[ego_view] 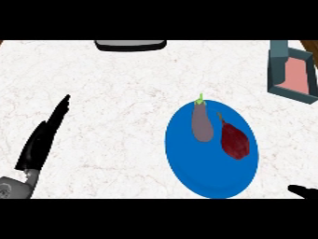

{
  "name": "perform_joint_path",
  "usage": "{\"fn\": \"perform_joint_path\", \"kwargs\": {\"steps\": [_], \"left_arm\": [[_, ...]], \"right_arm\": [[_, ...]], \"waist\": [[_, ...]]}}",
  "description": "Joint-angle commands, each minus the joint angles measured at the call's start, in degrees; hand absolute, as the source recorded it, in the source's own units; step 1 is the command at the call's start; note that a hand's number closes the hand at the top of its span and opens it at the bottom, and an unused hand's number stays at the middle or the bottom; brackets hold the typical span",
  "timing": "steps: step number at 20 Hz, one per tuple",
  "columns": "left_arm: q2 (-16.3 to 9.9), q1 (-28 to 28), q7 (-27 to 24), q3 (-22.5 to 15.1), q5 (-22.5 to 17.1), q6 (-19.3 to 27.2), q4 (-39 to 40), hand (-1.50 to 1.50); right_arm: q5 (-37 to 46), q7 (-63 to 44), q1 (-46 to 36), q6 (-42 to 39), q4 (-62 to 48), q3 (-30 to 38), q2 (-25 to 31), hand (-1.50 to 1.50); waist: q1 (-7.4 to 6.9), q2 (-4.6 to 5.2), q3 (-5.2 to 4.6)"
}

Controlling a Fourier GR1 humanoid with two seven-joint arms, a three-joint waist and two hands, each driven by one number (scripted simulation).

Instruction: Pick the eggplant from the plate and place it in the cardboard box

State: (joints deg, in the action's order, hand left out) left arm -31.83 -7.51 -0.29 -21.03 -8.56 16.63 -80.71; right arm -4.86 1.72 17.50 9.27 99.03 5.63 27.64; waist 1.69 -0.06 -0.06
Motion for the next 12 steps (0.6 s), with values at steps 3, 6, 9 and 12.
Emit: {"fn": "perform_joint_path", "kwargs": {"steps": [3,6,9,12], "left_arm": [[0.31,-0.68,-1.20,0.61,0.26,-1.80,1.87,0.00],[1.10,-1.11,-3.04,1.19,0.74,-2.31,3.71,0.00],[3.56,-2.64,-1.39,0.01,2.44,-1.66,4.77,0.00],[2.81,-3.47,-3.26,1.48,1.89,-3.59,6.72,0.00]], "right_arm": [[4.38,-20.74,-0.57,-5.06,13.50,-4.28,10.30,-1.50],[-1.64,-32.11,-6.90,-9.91,17.21,-4.26,12.97,-1.50],[-4.64,-43.20,-11.96,-12.25,21.37,-3.80,16.32,-1.50],[-7.53,-54.66,-21.11,-14.11,19.98,-5.84,19.22,-1.50]], "waist": [[-1.59,0.05,-0.23],[-2.24,0.21,-0.14],[-1.92,0.16,-0.08],[-2.75,0.34,-0.13]]}}
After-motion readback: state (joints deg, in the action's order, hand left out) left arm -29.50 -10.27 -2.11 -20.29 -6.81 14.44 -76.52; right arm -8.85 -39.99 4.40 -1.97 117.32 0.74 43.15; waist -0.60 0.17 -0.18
